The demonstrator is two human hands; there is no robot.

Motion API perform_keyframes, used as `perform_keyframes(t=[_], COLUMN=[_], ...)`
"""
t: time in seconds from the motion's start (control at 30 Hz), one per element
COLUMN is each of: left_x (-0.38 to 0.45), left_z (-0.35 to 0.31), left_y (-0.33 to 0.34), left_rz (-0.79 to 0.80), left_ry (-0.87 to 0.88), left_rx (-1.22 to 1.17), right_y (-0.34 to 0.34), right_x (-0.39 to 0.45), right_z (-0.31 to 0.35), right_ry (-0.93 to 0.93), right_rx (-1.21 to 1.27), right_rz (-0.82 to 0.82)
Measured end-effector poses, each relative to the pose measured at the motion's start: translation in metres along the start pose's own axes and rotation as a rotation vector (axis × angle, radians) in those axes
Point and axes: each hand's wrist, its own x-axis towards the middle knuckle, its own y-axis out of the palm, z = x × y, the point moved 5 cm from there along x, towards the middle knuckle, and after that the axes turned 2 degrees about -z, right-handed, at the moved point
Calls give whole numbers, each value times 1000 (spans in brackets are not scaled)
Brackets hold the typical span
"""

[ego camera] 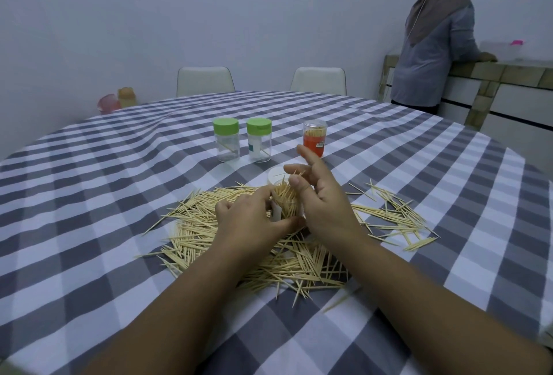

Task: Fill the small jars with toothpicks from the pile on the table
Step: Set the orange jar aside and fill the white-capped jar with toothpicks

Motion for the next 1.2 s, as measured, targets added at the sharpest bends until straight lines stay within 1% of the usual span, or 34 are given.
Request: perform_keyframes(t=[0.07, 0.23, 0.37, 0.47, 0.53, 0.6, 0.67, 0.7, 0.8, 0.87, 0.93, 1.0, 1.1, 1.13, 1.17, 1.2], left_x=[0, 1, 2, 2, 1, 1, 1, 0, -1, 0, 0, 0, -1, -1, -1, -2], left_z=[0, 1, 3, 2, 2, 1, 1, 1, -1, -2, -1, -1, -2, -2, -2, -2], left_y=[0, 3, 4, 3, 4, 3, 3, 3, 2, 1, 0, 0, -1, -1, -2, -2], left_rz=[-6, 0, -24, -59, -45, -19, 0, 2, -4, -14, -13, -7, 1, 5, 9, 11], left_ry=[3, 8, 15, 22, 15, 6, 7, 6, 3, 0, -5, -10, -13, -16, -18, -20], left_rx=[-1, -12, -6, 12, 1, -7, -3, 0, 2, 1, -3, 0, 7, 3, -1, 1], right_y=[2, 6, 12, 14, 13, 8, 2, -1, -3, 0, 4, 3, -8, -15, -23, -33], right_x=[0, -1, -2, 0, 1, 1, 1, 1, 2, 3, 4, 3, 4, 6, 8, 11], right_z=[1, -2, -3, -7, -5, -3, -3, -2, 0, -3, -5, -2, 4, 5, 3, -2], right_ry=[-37, -117, -174, -164, -169, -162, -108, -95, -101, -71, -47, -43, -4, 26, 56, 90], right_rx=[-23, -196, -413, -545, -542, -407, -246, -213, -324, -433, -477, -436, -306, -318, -389, -511], right_rz=[8, 35, 85, 128, 130, 83, 26, 10, 10, 55, 121, 142, 99, 89, 86, 93])
